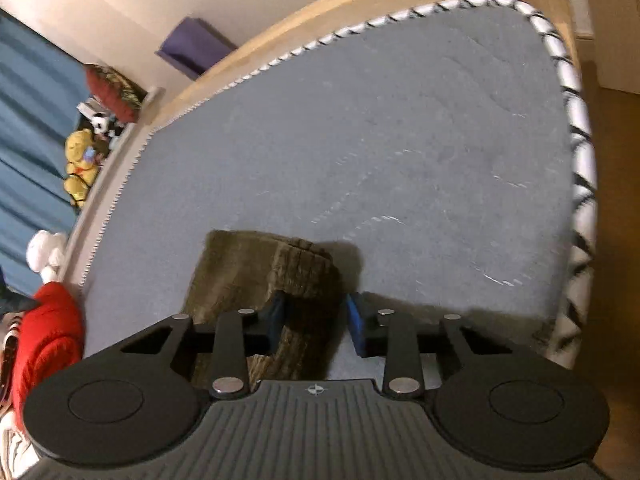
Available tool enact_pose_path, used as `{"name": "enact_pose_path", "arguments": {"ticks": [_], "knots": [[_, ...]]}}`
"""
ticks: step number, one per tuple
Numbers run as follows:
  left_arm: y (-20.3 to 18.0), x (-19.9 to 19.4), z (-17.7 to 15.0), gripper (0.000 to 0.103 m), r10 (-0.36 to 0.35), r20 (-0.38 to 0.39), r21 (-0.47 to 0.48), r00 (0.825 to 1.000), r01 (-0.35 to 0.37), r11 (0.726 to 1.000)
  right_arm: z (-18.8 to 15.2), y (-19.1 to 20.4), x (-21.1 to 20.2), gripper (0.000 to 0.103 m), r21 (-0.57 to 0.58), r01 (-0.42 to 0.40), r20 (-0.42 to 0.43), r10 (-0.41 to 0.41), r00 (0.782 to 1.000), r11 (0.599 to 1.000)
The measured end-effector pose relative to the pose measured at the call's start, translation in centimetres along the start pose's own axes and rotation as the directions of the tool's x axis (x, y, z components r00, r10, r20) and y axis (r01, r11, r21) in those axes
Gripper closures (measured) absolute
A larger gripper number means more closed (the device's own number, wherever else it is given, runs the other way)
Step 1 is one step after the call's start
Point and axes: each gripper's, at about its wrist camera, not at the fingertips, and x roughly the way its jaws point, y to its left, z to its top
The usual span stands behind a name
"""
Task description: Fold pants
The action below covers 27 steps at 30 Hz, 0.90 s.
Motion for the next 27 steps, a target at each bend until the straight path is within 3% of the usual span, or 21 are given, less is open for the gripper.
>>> {"name": "enact_pose_path", "arguments": {"ticks": [5,10,15,18,21,24,25,27], "knots": [[0.1,-0.5,-0.2,0.087,0.0,-0.002,0.005,1.0,0.0,1.0,0.0,2.2,1.2,0.081,-0.061,-0.045,0.042,0.048,0.998,0.997],[0.3,-0.7,-0.4,0.085,0.0,-0.01,0.004,1.0,0.0,1.0,0.1,2.5,-0.1,0.081,-0.094,-0.064,0.071,0.071,0.995,0.993],[0.4,-0.9,-0.4,0.083,-0.001,-0.008,0.004,1.0,0.001,1.0,-0.2,2.9,0.0,0.081,-0.157,-0.072,0.042,0.079,0.996,0.985],[0.3,-0.9,-0.4,0.083,-0.001,-0.007,0.007,1.0,0.001,1.0,-0.4,3.0,0.0,0.094,-0.158,-0.023,0.047,0.031,0.998,0.987],[0.3,-1.0,-0.3,0.083,0.003,-0.003,0.007,1.0,-0.003,1.0,-0.5,4.1,-3.0,0.097,-0.145,0.048,0.182,-0.021,0.983,0.988],[0.5,-1.1,-0.4,0.083,0.003,-0.002,-0.001,1.0,-0.003,1.0,-1.4,6.2,-9.1,0.098,-0.132,0.125,0.406,-0.061,0.912,0.983],[0.5,-1.0,-0.4,0.083,0.002,-0.004,-0.003,1.0,-0.002,1.0,-1.7,6.6,-10.2,0.098,-0.133,0.184,0.443,-0.108,0.89,0.974],[0.4,-0.9,-0.5,0.083,-0.005,-0.012,0.001,1.0,0.005,1.0,-1.2,5.8,-8.8,0.097,-0.13,0.265,0.352,-0.205,0.913,0.956]]}}
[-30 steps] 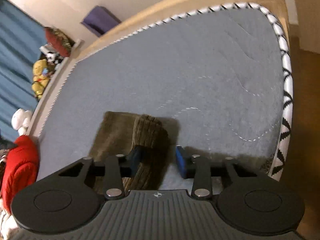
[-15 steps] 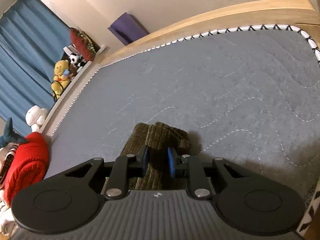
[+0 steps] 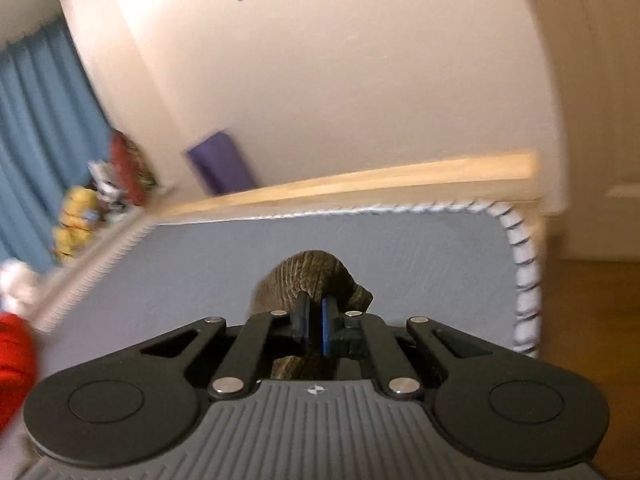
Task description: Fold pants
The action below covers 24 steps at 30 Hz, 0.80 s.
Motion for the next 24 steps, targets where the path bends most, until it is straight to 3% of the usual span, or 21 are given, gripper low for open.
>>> {"name": "enact_pose_path", "arguments": {"ticks": [2,4,6,7,9,11,13,15,19,24], "knots": [[-0.3,0.3,-0.2,0.082,-0.004,-0.013,0.013,1.0,0.004,1.0,-0.8,-1.9,3.4,0.093,0.041,0.133,-0.18,-0.123,0.976,0.99],[-0.6,0.5,-0.3,0.077,-0.004,-0.025,0.022,1.0,0.004,1.0,-1.3,-3.8,4.9,0.084,0.097,0.205,-0.255,-0.175,0.951,0.974],[-0.8,0.6,-0.3,0.076,-0.004,-0.027,0.024,1.0,0.005,1.0,-1.0,-4.5,4.3,0.075,0.15,0.183,-0.219,-0.148,0.964,0.972],[-0.8,0.6,-0.3,0.076,-0.004,-0.026,0.024,1.0,0.005,1.0,-0.6,-4.1,3.6,0.075,0.124,0.182,-0.166,-0.161,0.973,0.975],[-0.8,0.4,-0.3,0.074,-0.007,-0.021,0.022,1.0,0.007,1.0,0.0,-3.1,2.4,0.062,0.069,0.157,-0.07,-0.152,0.986,0.985],[-0.9,0.5,-0.3,0.073,-0.008,-0.021,0.02,1.0,0.008,1.0,0.3,-2.2,1.9,0.058,0.033,0.073,-0.017,-0.073,0.997,0.997],[-1.0,0.7,-0.3,0.073,-0.009,-0.028,0.021,1.0,0.01,1.0,0.4,-0.9,2.5,0.056,-0.024,-0.049,-0.028,0.048,0.998,0.999],[-1.1,1.0,-0.4,0.073,-0.008,-0.036,0.026,0.999,0.009,1.0,0.1,0.6,4.0,0.05,-0.08,-0.162,-0.081,0.155,0.985,0.984],[-1.4,1.7,-0.6,0.073,-0.008,-0.052,0.035,0.999,0.009,0.999,-0.5,2.4,7.3,0.04,-0.177,-0.168,-0.131,0.146,0.981,0.97],[-1.1,2.7,-0.9,0.073,0.005,-0.074,0.041,0.997,-0.002,0.999,-0.9,3.3,12.2,0.033,-0.17,-0.146,-0.184,0.114,0.976,0.975]]}}
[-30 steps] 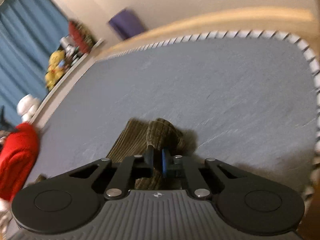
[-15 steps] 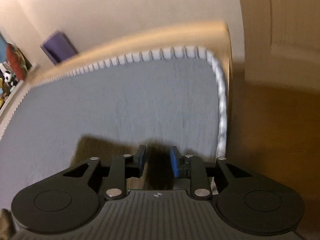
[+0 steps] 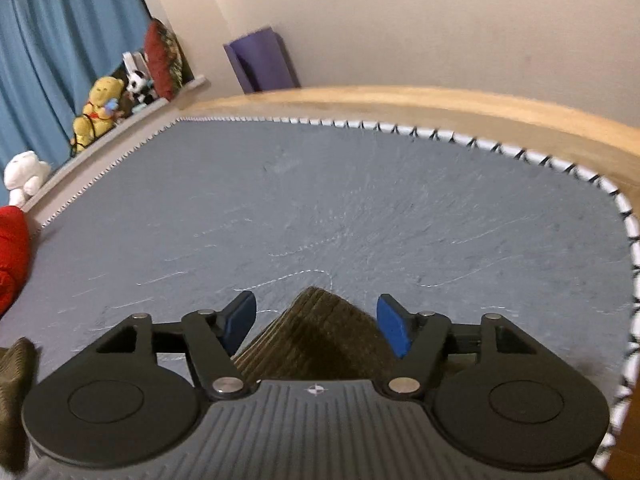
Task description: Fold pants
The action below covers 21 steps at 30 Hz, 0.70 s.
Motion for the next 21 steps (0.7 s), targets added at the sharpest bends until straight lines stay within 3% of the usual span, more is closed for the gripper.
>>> {"name": "enact_pose_path", "arguments": {"ticks": [3,4,5,8,13,15,17,18,21], "knots": [[0.6,0.6,-0.2,0.073,0.009,-0.016,-0.009,1.0,-0.009,1.0,-1.0,1.1,2.1,0.033,-0.098,0.024,-0.031,-0.028,0.999,0.995],[0.8,0.8,-0.2,0.073,0.012,-0.021,-0.012,1.0,-0.012,1.0,-1.2,1.6,2.1,0.046,-0.14,0.044,-0.02,-0.047,0.999,0.989],[1.0,1.0,-0.2,0.073,0.016,-0.024,-0.015,1.0,-0.016,1.0,-1.4,2.0,2.2,0.08,-0.171,0.063,-0.012,-0.067,0.998,0.983],[1.6,1.3,-0.1,0.073,0.021,-0.029,-0.026,0.999,-0.022,0.999,-0.7,1.8,1.9,0.087,-0.147,0.071,0.021,-0.069,0.997,0.987],[1.5,1.7,0.6,0.073,0.017,-0.025,-0.026,1.0,-0.018,1.0,-1.1,2.6,2.4,0.082,-0.146,0.161,0.022,-0.159,0.987,0.976],[1.5,2.0,0.8,0.073,0.018,-0.022,-0.022,1.0,-0.019,1.0,-0.8,3.5,1.9,0.055,-0.132,0.221,0.042,-0.217,0.975,0.966],[1.5,2.2,1.1,0.071,0.027,-0.022,-0.024,0.999,-0.028,0.999,-0.1,4.5,1.0,0.04,-0.091,0.241,0.088,-0.234,0.968,0.966],[1.7,2.4,1.3,0.066,0.033,-0.02,-0.027,0.999,-0.033,0.999,0.0,5.0,0.3,0.04,-0.072,0.236,0.106,-0.228,0.968,0.969],[2.5,2.4,2.2,0.065,0.053,0.002,-0.05,0.999,-0.053,0.997,0.1,7.0,-1.9,0.04,-0.022,0.169,0.145,-0.164,0.976,0.985]]}}
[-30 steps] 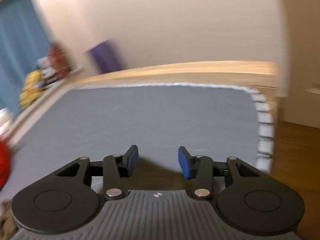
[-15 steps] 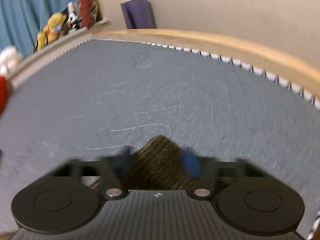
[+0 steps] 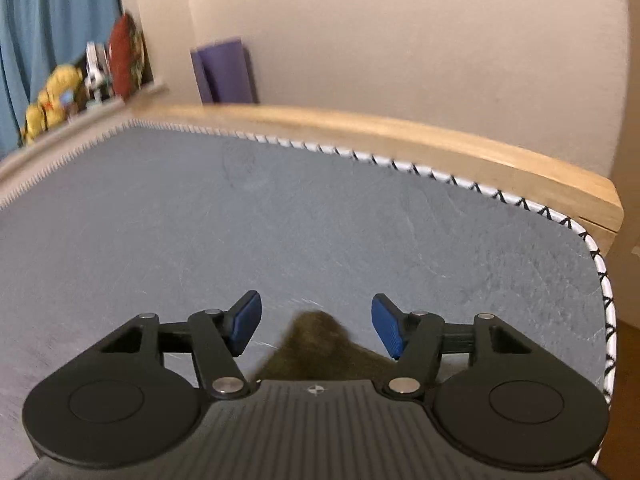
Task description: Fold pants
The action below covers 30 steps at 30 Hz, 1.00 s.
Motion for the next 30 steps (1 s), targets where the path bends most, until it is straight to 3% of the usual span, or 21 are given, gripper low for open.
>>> {"name": "enact_pose_path", "arguments": {"ticks": [2,5,8,14,19,22,25,27,30], "knots": [[0.8,0.0,0.6,0.065,0.011,0.012,-0.021,1.0,-0.011,1.0,0.1,1.6,-1.7,0.04,0.018,-0.077,0.019,0.077,0.997,0.997],[2.1,0.1,1.6,0.065,0.03,0.029,-0.058,0.999,-0.029,0.998,-0.2,5.1,-5.0,0.04,0.011,-0.225,0.049,0.224,0.973,0.974],[3.7,0.2,2.8,0.066,0.05,0.045,-0.094,0.998,-0.046,0.994,-0.6,9.0,-8.7,0.04,-0.032,-0.369,0.072,0.37,0.926,0.929],[7.2,0.4,4.9,0.068,0.11,0.07,-0.207,0.991,-0.093,0.974,-1.7,17.4,-16.0,0.04,-0.201,-0.575,0.041,0.593,0.804,0.793],[9.7,-0.5,6.3,0.07,0.174,0.113,-0.296,0.978,-0.134,0.946,-2.8,22.8,-21.7,0.04,-0.298,-0.677,-0.042,0.699,0.714,0.673],[10.7,-1.4,6.9,0.071,0.205,0.143,-0.332,0.968,-0.148,0.932,-2.9,25.2,-25.7,0.04,-0.296,-0.75,-0.093,0.764,0.638,0.591],[11.5,-2.1,7.3,0.071,0.221,0.163,-0.36,0.962,-0.151,0.921,-2.7,26.6,-30.0,0.04,-0.259,-0.805,-0.092,0.816,0.571,0.534],[11.6,-2.4,7.2,0.07,0.22,0.167,-0.36,0.961,-0.148,0.921,-2.3,27.1,-31.4,0.036,-0.23,-0.821,-0.077,0.831,0.551,0.523],[11.7,-2.5,7.1,0.07,0.229,0.162,-0.36,0.96,-0.159,0.92,-2.6,27.7,-31.1,0.036,-0.184,-0.833,-0.099,0.833,0.544,0.522]]}}
